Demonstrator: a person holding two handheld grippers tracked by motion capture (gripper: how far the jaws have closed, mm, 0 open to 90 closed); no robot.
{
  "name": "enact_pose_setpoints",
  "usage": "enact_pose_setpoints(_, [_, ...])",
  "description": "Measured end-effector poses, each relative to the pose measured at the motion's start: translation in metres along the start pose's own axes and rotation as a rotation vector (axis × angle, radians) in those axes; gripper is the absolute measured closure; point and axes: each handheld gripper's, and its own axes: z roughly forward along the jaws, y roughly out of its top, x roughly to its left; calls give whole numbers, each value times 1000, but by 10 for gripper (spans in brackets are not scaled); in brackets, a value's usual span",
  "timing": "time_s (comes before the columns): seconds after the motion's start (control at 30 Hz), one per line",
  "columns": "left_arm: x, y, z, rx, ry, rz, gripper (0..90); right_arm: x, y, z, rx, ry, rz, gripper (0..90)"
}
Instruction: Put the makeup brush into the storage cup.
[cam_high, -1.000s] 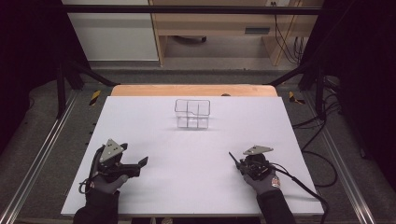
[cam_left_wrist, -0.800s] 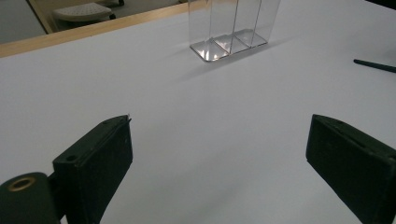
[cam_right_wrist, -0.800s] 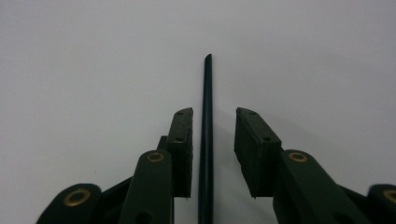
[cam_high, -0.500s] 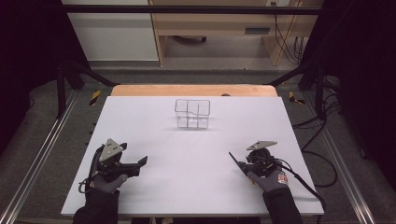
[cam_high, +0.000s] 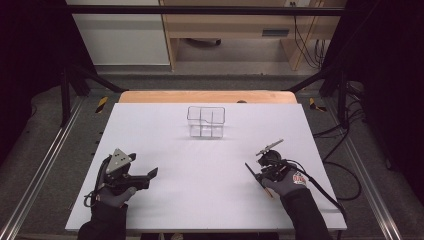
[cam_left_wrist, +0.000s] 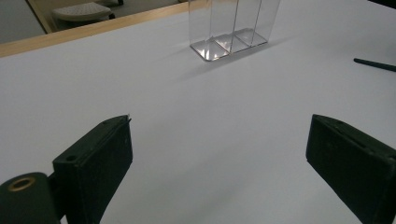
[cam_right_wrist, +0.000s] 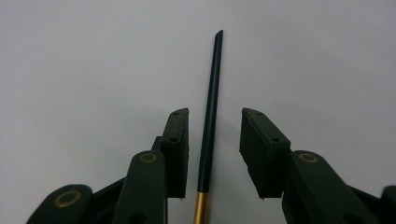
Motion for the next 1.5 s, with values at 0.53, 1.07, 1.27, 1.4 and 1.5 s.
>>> enact_pose_setpoints(0.53, [0,0,1,4,-3,3,65,3,2,17,116,-3,-20,699])
enact_pose_setpoints(1.07, [-1,-1,2,11,-3,7,65,6,2,21,167,-4,1,832])
enact_pose_setpoints(1.27, [-1,-1,2,12,-4,6,65,6,3,21,166,-3,-2,835])
enact_pose_setpoints(1.4, [-1,0,2,10,-8,7,65,6,2,19,149,-12,-4,836])
enact_pose_setpoints(1.5, [-1,0,2,11,-7,6,65,7,3,13,103,-2,-9,836])
